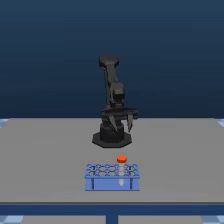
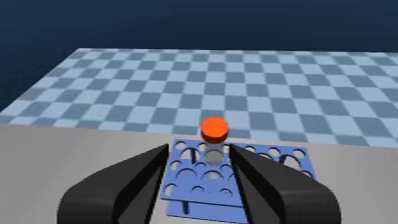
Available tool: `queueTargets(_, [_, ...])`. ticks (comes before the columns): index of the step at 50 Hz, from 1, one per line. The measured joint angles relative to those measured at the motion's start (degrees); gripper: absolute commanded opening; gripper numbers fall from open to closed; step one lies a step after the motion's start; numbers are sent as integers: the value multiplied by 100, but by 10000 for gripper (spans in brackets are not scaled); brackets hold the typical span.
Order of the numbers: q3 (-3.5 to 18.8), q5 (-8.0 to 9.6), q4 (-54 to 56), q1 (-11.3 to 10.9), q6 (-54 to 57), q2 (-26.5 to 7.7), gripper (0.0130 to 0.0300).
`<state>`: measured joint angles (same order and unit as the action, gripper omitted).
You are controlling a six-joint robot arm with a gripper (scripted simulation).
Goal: Pick up the centrifuge tube on the rack
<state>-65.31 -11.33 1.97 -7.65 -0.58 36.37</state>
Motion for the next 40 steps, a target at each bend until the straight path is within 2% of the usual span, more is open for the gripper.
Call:
queueTargets(15, [329,-2,727,-22,648,-559,300])
queueTargets(40, [1176,123,2752,-54,2516,-1695,300])
